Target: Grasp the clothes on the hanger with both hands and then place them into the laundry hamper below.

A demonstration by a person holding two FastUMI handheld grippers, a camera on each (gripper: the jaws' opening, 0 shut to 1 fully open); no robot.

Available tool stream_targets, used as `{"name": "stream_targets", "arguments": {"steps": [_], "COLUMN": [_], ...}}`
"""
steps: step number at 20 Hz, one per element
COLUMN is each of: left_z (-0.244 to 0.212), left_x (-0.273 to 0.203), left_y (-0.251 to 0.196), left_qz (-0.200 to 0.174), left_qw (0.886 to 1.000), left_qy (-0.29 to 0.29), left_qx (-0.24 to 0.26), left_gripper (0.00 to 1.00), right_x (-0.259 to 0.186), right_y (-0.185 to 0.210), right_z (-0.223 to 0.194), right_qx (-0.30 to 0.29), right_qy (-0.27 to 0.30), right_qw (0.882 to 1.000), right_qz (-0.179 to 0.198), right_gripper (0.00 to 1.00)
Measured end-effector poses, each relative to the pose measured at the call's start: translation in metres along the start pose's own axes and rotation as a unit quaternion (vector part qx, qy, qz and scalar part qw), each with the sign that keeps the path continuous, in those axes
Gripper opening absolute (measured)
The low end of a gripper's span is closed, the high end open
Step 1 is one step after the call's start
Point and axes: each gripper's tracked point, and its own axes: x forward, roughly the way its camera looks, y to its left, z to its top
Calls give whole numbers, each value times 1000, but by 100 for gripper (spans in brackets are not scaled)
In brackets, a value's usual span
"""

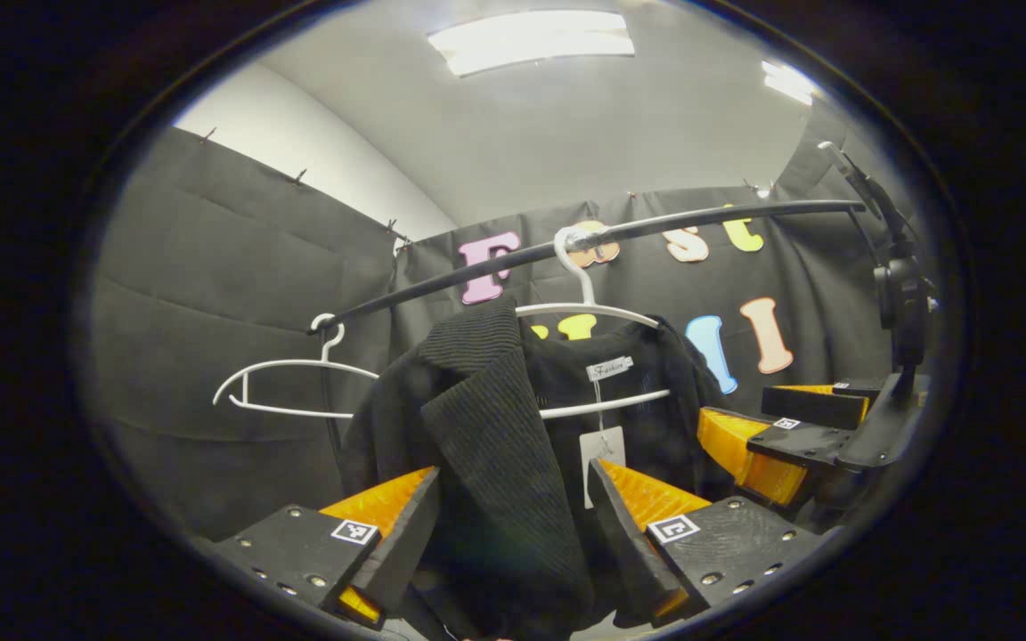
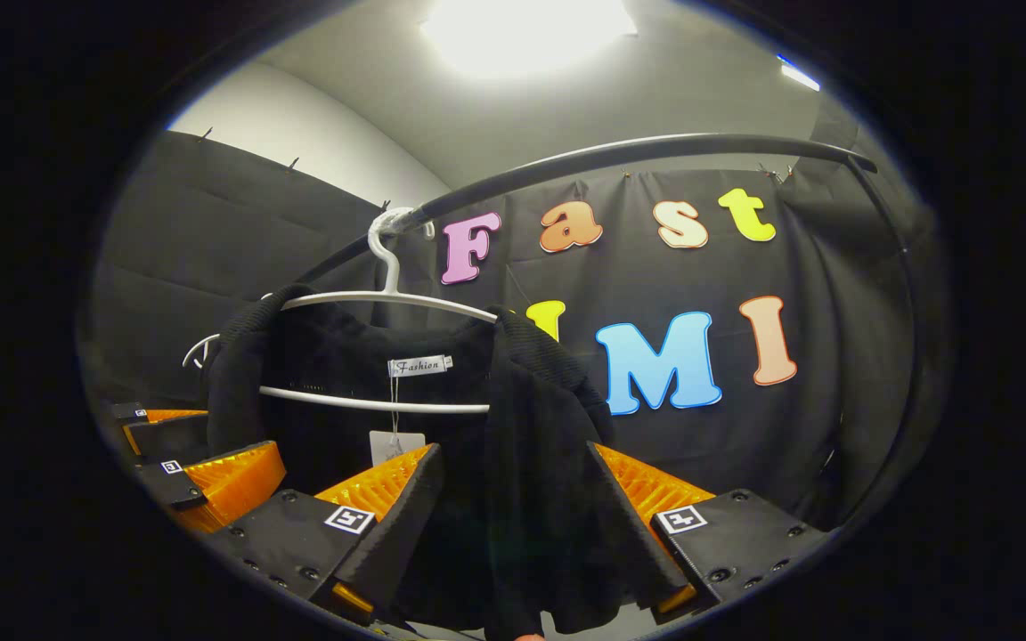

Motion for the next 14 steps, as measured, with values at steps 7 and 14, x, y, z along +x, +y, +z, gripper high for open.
{"name": "stream_targets", "arguments": {"steps": [7, 14], "left_z": [-7, -19], "left_x": [21, 35], "left_y": [7, 14], "left_qz": [49, 92], "left_qw": [999, 995], "left_qy": [8, 20], "left_qx": [15, 30], "left_gripper": [94, 94], "right_x": [39, 65], "right_y": [-5, -11], "right_z": [-6, -24], "right_qx": [8, 2], "right_qy": [5, 31], "right_qw": [1000, 999], "right_qz": [-1, -22], "right_gripper": [99, 98]}}
